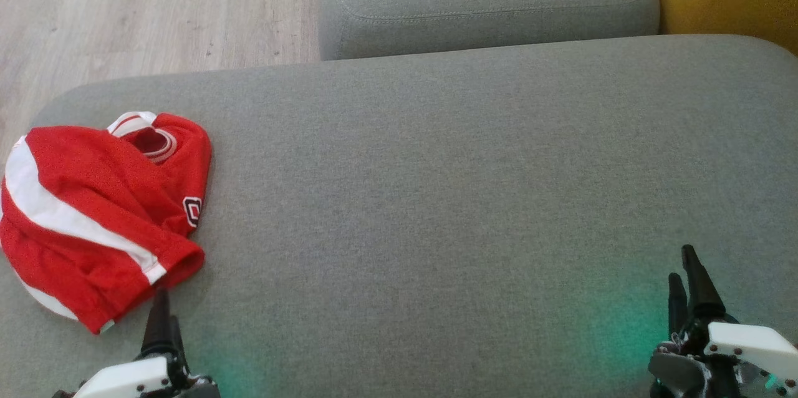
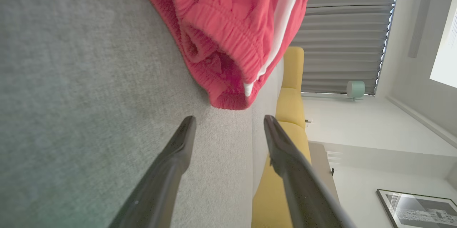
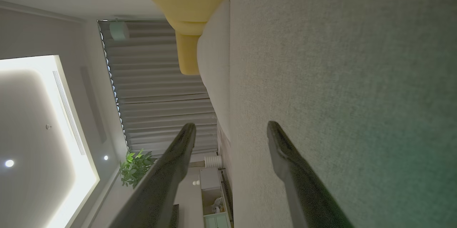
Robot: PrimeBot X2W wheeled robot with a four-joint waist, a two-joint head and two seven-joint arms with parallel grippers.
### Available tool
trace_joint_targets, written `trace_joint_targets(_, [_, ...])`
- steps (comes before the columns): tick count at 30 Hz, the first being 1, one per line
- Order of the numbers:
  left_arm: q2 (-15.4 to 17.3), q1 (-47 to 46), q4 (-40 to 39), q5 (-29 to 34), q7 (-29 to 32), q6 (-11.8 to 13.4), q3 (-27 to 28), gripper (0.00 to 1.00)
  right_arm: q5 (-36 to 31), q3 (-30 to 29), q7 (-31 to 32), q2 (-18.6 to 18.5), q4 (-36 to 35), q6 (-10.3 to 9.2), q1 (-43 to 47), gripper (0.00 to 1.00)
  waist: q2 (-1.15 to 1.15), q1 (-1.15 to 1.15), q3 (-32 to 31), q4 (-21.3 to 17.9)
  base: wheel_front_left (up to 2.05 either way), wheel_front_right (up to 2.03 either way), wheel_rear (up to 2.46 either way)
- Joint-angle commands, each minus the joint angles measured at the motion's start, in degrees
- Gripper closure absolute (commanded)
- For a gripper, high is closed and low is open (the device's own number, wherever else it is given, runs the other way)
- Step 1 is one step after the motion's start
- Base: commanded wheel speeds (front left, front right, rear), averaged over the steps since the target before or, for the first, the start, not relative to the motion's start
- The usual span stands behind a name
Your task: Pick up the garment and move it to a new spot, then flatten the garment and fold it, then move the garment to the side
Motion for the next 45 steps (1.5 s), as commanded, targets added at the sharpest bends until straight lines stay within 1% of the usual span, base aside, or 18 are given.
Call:
trace_joint_targets(1, [0.3, -2.3, -2.3, 1.1, -0.6, 0.0, -0.1, 0.0, -1.3, 0.6, -0.7, -0.5, -2.2, 0.0, -2.6, 0.0, 0.0, 0.0, 0.0, 0.0, 0.0, 0.0, 0.0])
trace_joint_targets(7, [0.4, -2.0, -3.4, 5.4, -1.6, 0.0, 0.2, 0.0, -6.4, 1.3, -1.7, -0.5, -2.7, -0.01, -2.5, 0.0, 0.0, 0.0, -0.2, -0.2, 0.0, 0.0, 0.0])
trace_joint_targets(10, [0.4, -2.0, -4.5, 8.6, -2.1, 0.5, 0.1, 0.0, -8.9, 1.4, -2.2, -0.4, -3.2, -0.01, -2.5, 0.0, 0.0, 0.0, -0.2, -0.3, 0.0, 0.0, 0.0])
trace_joint_targets(17, [0.4, -1.9, -7.3, 16.1, -3.3, 2.7, -1.2, 0.0, -15.0, 2.3, -3.4, -0.4, -4.7, -0.01, -2.7, 0.0, 0.0, 0.0, -0.1, -0.6, 0.0, 0.0, 0.0])
trace_joint_targets(18, [0.4, -1.9, -7.3, 16.1, -3.3, 2.7, -1.2, 0.0, -15.0, 2.3, -3.4, -0.4, -4.7, -0.01, -2.7, 0.0, 0.0, 0.0, -0.1, -0.6, 0.0, 0.0, 0.0])
trace_joint_targets(27, [0.7, -1.7, -9.0, 26.2, -4.8, 4.9, -4.4, 0.0, -24.9, 4.9, -4.9, -0.4, -5.9, -0.01, -2.8, 0.0, 0.0, 0.0, -0.1, -0.9, 0.0, 0.0, 0.0])
trace_joint_targets(45, [3.3, -2.6, -11.6, 39.5, -7.9, 10.7, -10.9, 0.0, -39.0, 9.5, -8.0, -0.6, -7.2, -0.02, -3.5, 0.0, 0.0, 0.0, 0.0, -1.4, 0.0, 0.0, 0.0])
